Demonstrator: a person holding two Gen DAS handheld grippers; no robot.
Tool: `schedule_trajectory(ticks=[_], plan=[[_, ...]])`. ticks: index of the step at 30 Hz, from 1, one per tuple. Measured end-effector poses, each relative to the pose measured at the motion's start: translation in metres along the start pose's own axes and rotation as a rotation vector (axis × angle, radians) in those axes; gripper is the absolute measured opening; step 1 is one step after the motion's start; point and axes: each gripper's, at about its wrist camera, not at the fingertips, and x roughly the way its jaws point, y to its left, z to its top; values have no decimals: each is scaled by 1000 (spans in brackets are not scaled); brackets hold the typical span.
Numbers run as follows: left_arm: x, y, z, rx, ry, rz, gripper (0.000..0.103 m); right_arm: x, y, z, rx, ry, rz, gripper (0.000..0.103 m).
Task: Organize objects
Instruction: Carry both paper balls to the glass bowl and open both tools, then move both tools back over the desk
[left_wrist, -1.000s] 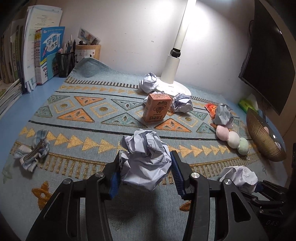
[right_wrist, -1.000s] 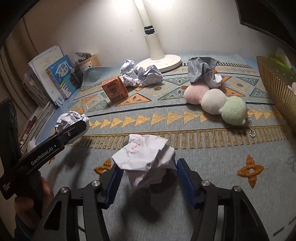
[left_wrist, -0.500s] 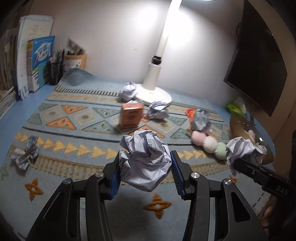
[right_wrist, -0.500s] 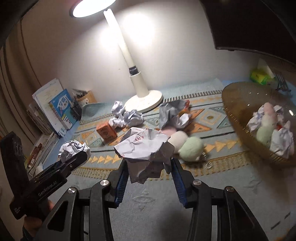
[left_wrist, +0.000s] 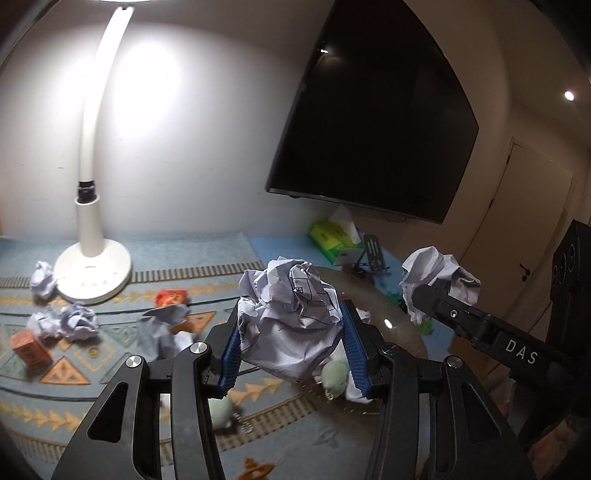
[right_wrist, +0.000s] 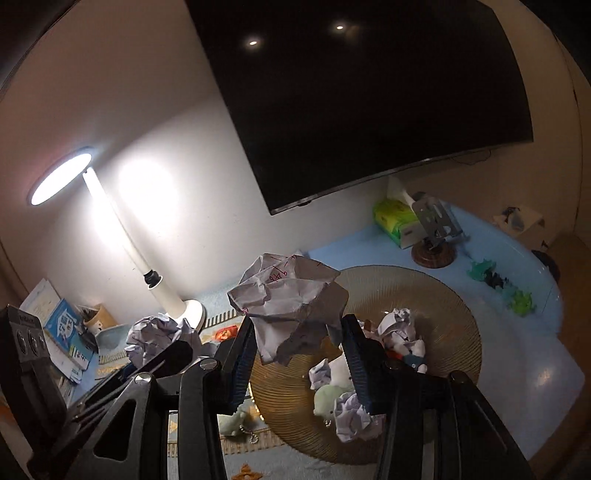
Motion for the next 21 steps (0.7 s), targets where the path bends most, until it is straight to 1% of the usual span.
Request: schedule_trajectory(ticks=[4,6,7,8,10,11,14,21], plan=[[41,-14,-3,-12,50,-35,45,17,-24,10,61,12,-51,45],[58,-19,-5,-13,76,-48,45,27,-32,13,69,26,-56,47],[66,-22,-6,-4,88,-51,46,32,-36,14,74,41,-44,55],[74,-26,-8,6,104,-46,53,38,-40,13,80,57,-32,63],[84,-27,-13,9,124,-35,67,44,-47,10,94,71,-24,64],[85,-26,-15,4,121,-36,74,45,-50,8,98,76,-20,64],[83,-20,-21,1,130,-57,73,43,-57,0,119,78,-13,64],[57,-10,-29,-1,111,-52,73,33,-51,-14,122,89,9,64]])
